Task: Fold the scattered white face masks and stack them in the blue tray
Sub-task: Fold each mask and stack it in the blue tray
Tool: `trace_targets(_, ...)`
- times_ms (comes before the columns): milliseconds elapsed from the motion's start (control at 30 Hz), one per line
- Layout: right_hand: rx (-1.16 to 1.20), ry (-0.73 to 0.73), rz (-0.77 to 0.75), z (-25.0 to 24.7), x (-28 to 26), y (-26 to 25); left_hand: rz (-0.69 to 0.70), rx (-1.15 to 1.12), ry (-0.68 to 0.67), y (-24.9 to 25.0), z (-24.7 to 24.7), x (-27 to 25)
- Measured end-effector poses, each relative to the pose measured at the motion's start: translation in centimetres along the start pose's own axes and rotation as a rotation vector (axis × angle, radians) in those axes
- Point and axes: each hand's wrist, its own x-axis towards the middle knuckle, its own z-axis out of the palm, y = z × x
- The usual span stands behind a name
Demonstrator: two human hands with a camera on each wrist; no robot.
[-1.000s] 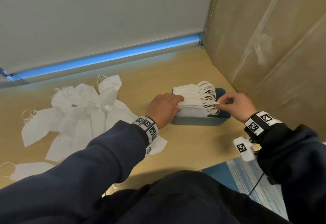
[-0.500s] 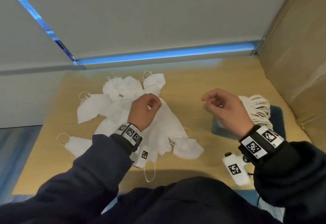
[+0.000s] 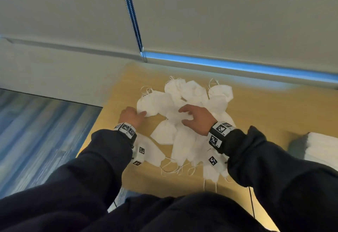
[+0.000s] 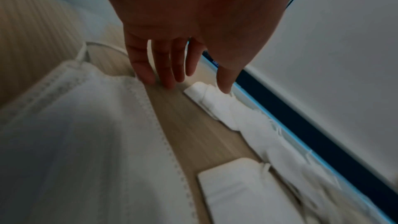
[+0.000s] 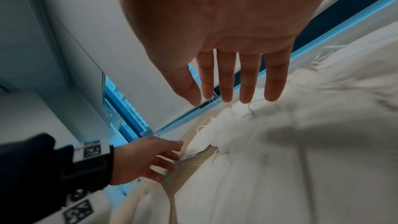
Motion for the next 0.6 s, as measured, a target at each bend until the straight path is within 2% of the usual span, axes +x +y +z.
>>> trace_targets(167, -0.289, -0.123, 0.052, 3.6, 7.1, -2.4, 0.059, 0.124, -0.021, 0.6, 0.7, 0.9)
trace_targets(267, -0.504, -0.204, 0.121, 5.5, 8.4, -2.0, 0.075, 0.116, -0.101, 0.6, 0.3, 2.0)
trace_targets(333, -0.572, -0.208, 0.076, 6.2, 8.0, -1.7, 0.112, 0.049, -0.110, 0.1, -0.1, 3.0)
trace_targets(433, -0.511, -0.167, -0.044, 5.8, 7.2, -1.5, 0.148, -0.026, -0.082, -0.4, -0.7, 4.3)
trace_targets(500, -0.297, -0.159, -0.035, 5.1, 6.8, -1.6, 0.153, -0.031, -0.099, 0.0, -0.9, 5.0)
trace_targets(567, -0.098, -0.059, -0.010, 4.1, 7.4, -1.9, 0.174, 0.044, -0.100, 0.4, -0.7, 5.3)
trace_targets(600, -0.097, 0.011, -0.006, 3.5, 8.4, -2.0, 0.185, 0.079, -0.093, 0.6, -0.5, 5.4)
